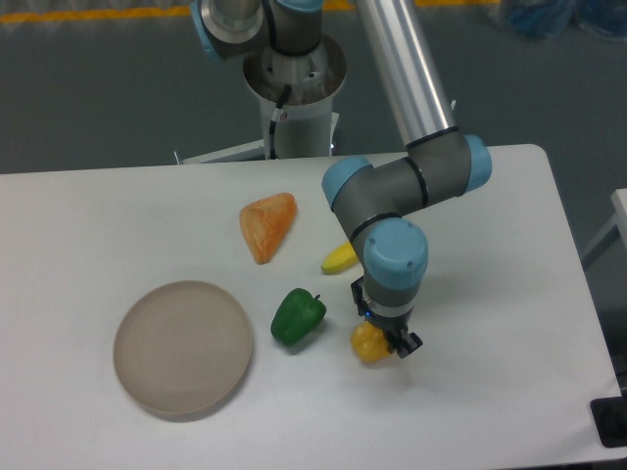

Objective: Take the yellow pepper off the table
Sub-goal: 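Close the gripper on the yellow pepper and lift it up, then raise the held yellow pepper higher above the table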

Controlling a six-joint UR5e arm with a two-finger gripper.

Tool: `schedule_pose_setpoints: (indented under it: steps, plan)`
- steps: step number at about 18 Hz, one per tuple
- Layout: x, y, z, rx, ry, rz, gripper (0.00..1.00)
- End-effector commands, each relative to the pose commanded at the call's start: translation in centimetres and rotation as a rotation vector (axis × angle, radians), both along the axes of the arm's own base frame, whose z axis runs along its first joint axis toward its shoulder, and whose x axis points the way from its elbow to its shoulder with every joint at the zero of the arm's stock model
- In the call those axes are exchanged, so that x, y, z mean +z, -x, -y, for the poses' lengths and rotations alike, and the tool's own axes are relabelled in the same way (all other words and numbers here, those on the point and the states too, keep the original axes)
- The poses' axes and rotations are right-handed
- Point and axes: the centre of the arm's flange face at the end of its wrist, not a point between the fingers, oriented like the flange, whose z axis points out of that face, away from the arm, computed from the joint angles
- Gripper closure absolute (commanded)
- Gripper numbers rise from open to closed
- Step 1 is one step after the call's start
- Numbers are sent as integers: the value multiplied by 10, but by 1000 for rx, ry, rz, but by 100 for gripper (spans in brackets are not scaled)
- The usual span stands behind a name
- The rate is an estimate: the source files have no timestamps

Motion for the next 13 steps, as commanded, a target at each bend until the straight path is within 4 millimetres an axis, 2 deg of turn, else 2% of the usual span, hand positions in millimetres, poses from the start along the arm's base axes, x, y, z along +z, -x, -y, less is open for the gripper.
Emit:
schedule_pose_setpoints:
  steps: [1, 2, 4, 8, 10, 13]
  plan:
    - [20, 12, 12, 35, -15, -8, 99]
    - [32, 18, 18, 47, -19, -11, 99]
    - [58, 44, 40, 84, -11, -6, 100]
    - [83, 57, 56, 118, 15, 18, 100]
    - [103, 65, 61, 130, -3, 6, 100]
    - [117, 79, 66, 151, 15, 34, 100]
